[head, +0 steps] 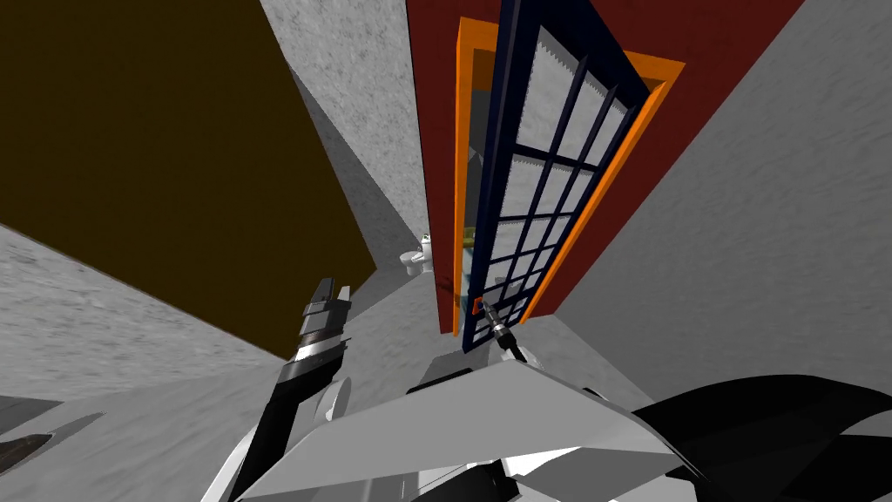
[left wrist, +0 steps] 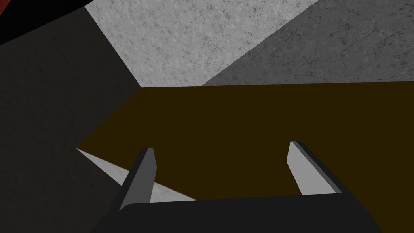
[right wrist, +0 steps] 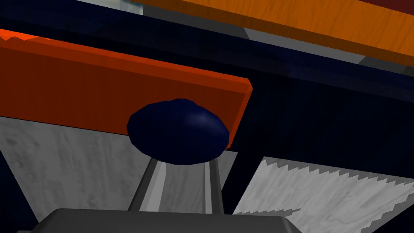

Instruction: Pull the door open

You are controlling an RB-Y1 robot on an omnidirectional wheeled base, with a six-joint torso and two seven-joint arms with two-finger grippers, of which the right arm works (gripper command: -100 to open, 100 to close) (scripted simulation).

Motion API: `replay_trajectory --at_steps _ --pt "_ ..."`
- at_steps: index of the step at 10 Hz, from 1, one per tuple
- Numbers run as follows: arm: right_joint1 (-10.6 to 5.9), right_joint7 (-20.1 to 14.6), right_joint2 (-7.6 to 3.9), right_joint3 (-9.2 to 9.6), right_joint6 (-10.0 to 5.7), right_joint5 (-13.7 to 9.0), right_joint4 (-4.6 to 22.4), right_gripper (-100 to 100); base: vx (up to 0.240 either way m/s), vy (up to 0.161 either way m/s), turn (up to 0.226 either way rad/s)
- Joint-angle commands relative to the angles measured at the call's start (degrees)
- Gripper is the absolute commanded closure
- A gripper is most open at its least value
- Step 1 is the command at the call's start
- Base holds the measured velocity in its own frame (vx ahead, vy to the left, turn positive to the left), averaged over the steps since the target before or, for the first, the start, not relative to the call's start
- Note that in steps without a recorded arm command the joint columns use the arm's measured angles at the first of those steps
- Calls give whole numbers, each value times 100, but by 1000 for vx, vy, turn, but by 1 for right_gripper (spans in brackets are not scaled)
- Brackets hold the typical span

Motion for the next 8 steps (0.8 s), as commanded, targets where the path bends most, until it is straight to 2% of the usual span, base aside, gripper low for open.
replay_trajectory --at_steps 1,2,3,5,6,7,8 --pt "1 -286 73 116 -24 -97 -54 100 -72 -36 120" --pt "2 -436 68 155 -13 -209 -56 100 -100 -56 148" --pt "2 -529 68 155 -13 -209 -56 100 -68 -42 72" --pt "3 -887 59 233 10 -438 -61 100 -64 -47 145" --pt "3 -982 59 233 10 -438 -61 100 -63 -44 98" --pt "4 -1187 54 274 22 -557 -64 100 -62 -49 95" --pt "4 -1211 54 274 22 -557 -64 100 -47 -30 87"
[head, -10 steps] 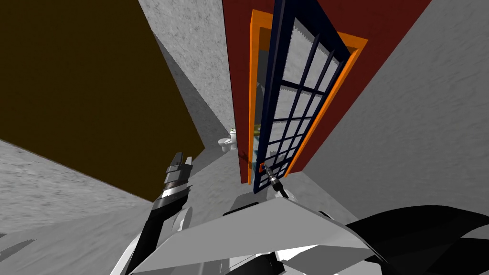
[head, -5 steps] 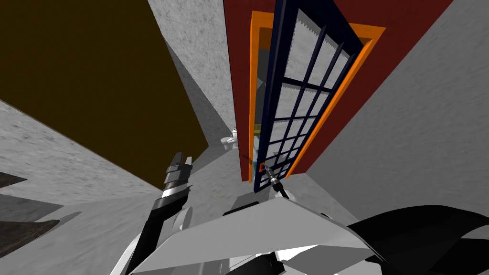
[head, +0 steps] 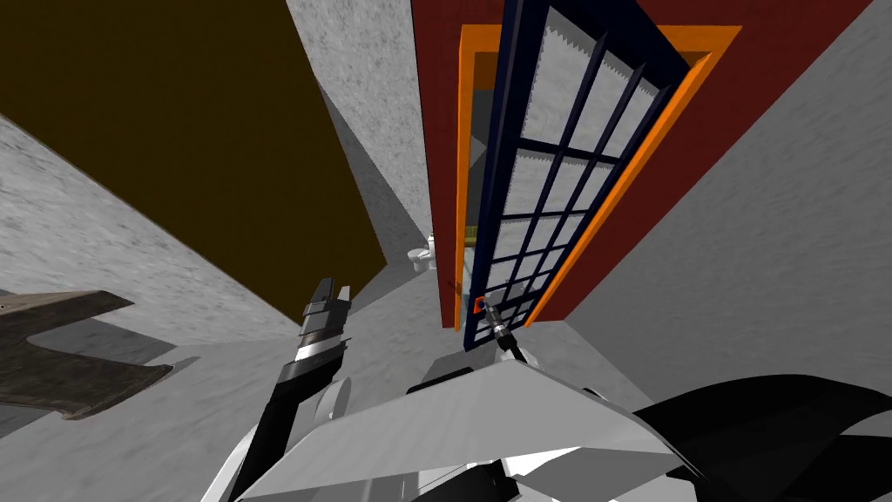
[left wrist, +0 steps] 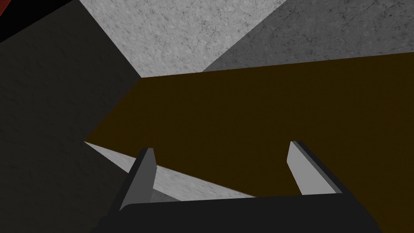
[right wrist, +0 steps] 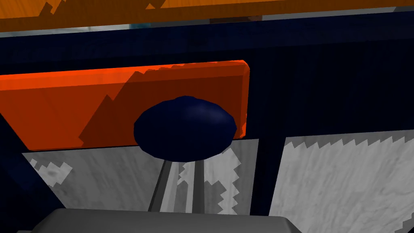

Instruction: Pull the door open

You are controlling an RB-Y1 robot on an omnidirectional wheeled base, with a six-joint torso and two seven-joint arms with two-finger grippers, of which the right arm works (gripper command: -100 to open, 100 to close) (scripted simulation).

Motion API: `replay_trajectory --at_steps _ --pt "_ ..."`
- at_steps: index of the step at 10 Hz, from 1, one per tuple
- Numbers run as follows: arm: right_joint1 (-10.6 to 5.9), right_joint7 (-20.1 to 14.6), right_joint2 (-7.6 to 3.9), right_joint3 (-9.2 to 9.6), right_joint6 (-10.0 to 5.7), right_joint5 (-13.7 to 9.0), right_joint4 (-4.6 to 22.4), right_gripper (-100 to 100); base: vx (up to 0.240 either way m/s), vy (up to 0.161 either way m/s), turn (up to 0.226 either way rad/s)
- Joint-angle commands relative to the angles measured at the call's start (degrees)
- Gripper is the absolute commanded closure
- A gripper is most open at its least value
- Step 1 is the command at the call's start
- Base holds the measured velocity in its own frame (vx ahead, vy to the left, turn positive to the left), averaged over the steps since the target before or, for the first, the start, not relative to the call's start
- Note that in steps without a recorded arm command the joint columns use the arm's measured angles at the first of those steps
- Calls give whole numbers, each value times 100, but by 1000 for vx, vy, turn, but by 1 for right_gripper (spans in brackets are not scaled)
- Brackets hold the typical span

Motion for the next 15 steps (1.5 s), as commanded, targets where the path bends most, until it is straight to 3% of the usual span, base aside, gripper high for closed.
replay_trajectory --at_steps 1,2,3,15 --pt "-38 -280 72 115 -51 -104 -68 100 -58 -31 118" --pt "-38 -280 72 115 -51 -104 -68 100 -54 -26 95" --pt "56 -441 7 63 46 -185 -71 -100 -31 -38 29" --pt "35 -2200 62 319 139 -736 -122 -100 -55 -14 57"
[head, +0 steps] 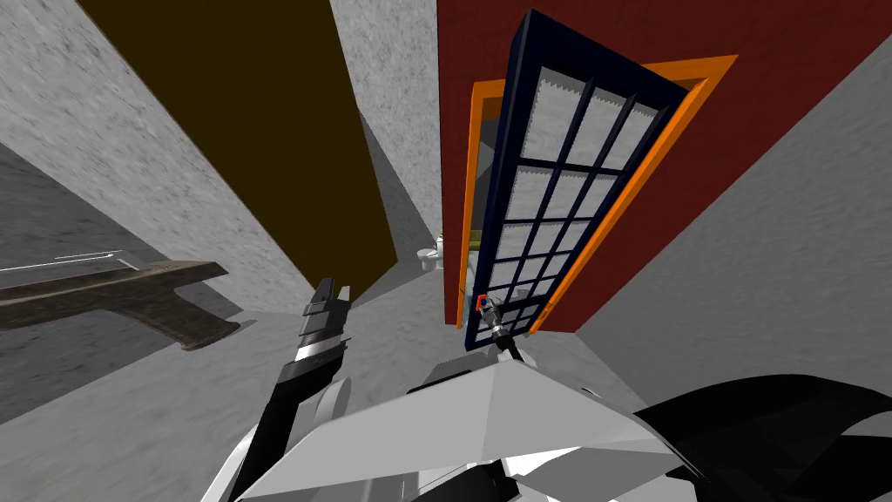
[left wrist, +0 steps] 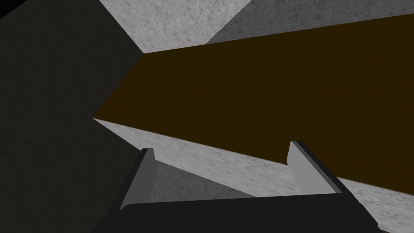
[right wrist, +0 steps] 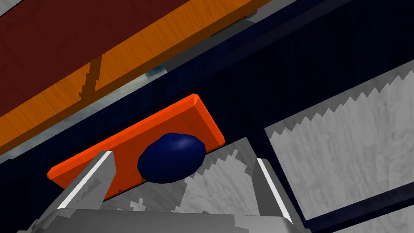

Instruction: Pull the door open

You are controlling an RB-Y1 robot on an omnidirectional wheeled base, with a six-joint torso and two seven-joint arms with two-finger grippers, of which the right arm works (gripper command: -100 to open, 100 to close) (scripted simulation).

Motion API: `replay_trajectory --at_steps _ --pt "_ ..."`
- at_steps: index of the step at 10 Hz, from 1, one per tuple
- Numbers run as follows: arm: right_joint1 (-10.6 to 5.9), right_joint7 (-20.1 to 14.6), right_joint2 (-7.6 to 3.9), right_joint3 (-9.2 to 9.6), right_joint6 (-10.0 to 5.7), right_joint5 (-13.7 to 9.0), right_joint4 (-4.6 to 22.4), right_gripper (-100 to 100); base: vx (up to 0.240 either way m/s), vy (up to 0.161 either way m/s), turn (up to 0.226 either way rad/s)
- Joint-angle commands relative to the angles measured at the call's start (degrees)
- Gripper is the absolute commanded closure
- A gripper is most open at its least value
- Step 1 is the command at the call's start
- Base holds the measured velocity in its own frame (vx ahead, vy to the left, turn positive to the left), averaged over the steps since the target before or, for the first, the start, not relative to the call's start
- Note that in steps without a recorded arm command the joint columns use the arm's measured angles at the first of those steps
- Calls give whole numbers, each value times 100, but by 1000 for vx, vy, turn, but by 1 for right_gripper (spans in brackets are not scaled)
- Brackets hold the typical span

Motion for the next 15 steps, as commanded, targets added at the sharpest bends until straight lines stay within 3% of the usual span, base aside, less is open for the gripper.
replay_trajectory --at_steps 1,15 --pt "-3 -286 9 45 16 -97 -9 -100 -57 -32 55" --pt "-29 -2217 80 377 138 -812 -74 -100 -59 -27 59"
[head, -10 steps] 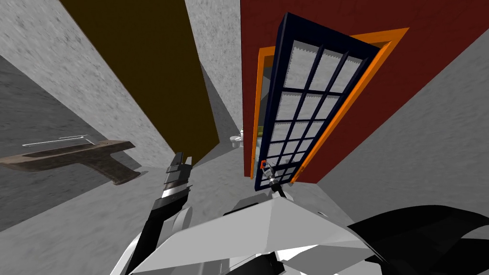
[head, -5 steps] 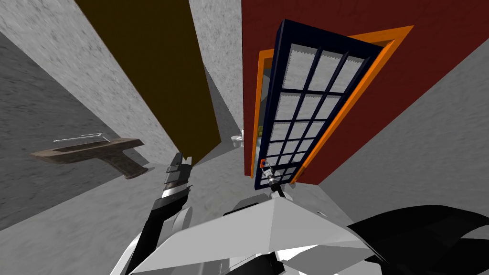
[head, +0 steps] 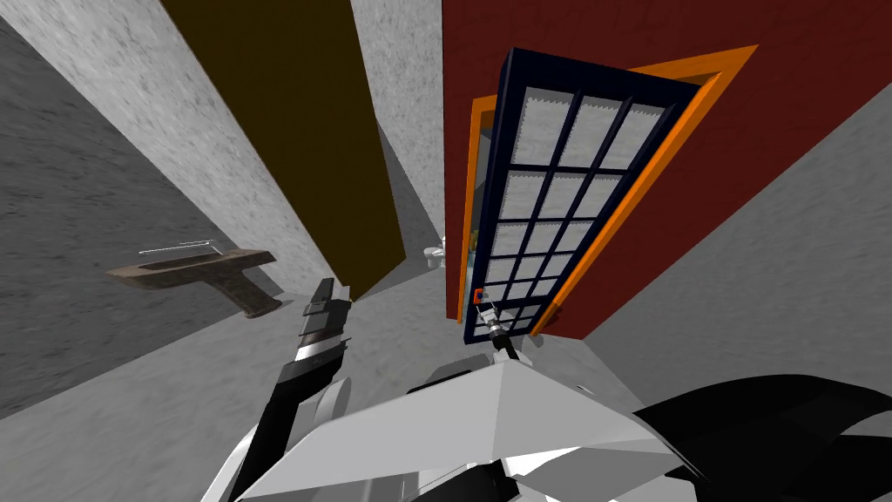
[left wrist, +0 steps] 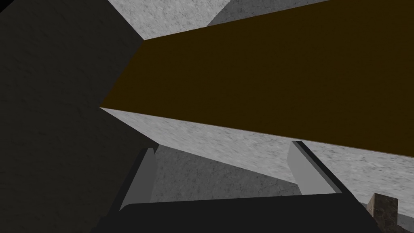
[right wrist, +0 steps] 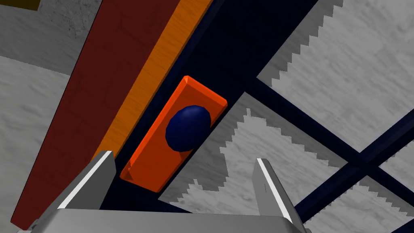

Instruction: Pull the door open

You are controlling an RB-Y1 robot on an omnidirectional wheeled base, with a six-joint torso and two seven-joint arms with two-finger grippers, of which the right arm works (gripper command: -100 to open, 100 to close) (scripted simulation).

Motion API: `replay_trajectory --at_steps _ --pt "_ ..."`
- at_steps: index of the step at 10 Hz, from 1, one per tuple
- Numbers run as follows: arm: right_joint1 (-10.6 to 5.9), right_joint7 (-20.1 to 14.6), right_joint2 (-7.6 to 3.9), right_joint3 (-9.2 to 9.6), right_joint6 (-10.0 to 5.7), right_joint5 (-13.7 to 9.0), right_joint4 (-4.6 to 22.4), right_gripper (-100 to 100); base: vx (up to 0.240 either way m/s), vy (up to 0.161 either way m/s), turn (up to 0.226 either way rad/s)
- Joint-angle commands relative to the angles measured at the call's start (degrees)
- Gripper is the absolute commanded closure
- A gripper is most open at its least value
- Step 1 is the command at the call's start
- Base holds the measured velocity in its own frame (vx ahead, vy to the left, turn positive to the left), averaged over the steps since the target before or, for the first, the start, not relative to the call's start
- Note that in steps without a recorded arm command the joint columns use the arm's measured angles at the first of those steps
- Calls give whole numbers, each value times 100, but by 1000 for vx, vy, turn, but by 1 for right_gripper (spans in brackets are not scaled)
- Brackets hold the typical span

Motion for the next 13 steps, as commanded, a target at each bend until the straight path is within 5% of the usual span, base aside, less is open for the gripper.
replay_trajectory --at_steps 1,13 --pt "-2 -286 10 47 17 -102 -11 -100 -51 -22 57" --pt "-22 -1992 65 303 112 -651 -61 -100 -54 -26 50"
